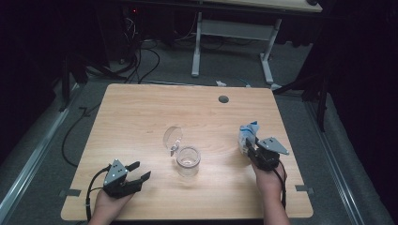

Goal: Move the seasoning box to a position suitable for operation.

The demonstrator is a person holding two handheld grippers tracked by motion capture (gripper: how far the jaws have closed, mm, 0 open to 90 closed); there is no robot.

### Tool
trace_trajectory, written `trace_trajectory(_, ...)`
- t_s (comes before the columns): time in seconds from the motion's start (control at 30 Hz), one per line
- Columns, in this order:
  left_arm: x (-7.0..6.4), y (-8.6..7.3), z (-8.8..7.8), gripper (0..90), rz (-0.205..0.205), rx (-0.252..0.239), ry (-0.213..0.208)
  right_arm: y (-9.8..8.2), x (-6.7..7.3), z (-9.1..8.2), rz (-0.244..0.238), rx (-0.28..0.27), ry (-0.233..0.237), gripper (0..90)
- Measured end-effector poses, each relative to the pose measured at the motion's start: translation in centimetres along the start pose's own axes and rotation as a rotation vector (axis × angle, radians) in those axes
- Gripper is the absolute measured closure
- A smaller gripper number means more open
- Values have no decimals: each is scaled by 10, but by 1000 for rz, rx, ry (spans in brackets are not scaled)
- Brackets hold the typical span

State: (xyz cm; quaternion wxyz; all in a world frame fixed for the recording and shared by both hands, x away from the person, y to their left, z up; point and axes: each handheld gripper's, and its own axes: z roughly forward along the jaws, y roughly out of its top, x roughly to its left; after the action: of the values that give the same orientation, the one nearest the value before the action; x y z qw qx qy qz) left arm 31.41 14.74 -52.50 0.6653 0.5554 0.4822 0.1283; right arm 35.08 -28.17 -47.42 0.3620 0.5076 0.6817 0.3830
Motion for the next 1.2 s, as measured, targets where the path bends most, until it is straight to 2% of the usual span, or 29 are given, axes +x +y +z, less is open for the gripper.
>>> trace_trajectory(0.03,0,0,0,400,0,1,1,0,0,0,0,0,0,700)
trace_trajectory(0.07,0,0,0,400,2,0,1,0,-1,0,4,-1,7,757)
trace_trajectory(0.1,0,0,0,400,4,1,1,0,-1,0,4,-1,7,757)
trace_trajectory(0.17,0,0,0,399,5,-3,1,0,-2,-1,11,-2,14,826)
trace_trajectory(0.27,0,0,0,403,0,-7,0,-1,-3,-1,23,-6,25,851)
trace_trajectory(0.5,-1,1,-1,407,0,-12,-12,-1,-1,-1,-3,-9,22,882)
trace_trajectory(0.6,-1,1,-1,408,-22,-9,-17,0,-1,-2,-4,-1,20,896)
trace_trajectory(0.67,-2,1,-1,418,-35,-12,-29,2,0,-2,-26,7,22,898)
trace_trajectory(0.73,-4,2,-2,421,-31,-18,-38,5,2,-2,-44,20,30,898)
trace_trajectory(0.8,-4,2,-3,420,-24,-20,-44,6,1,-3,-35,25,42,898)
trace_trajectory(0.87,-4,3,-4,419,-26,-25,-46,6,-2,-4,-2,25,55,898)
trace_trajectory(1.07,-6,3,-4,420,-34,-28,-54,8,-4,-7,3,32,64,899)
trace_trajectory(1.2,-5,3,-4,421,-32,-29,-53,12,-5,-11,2,49,96,900)
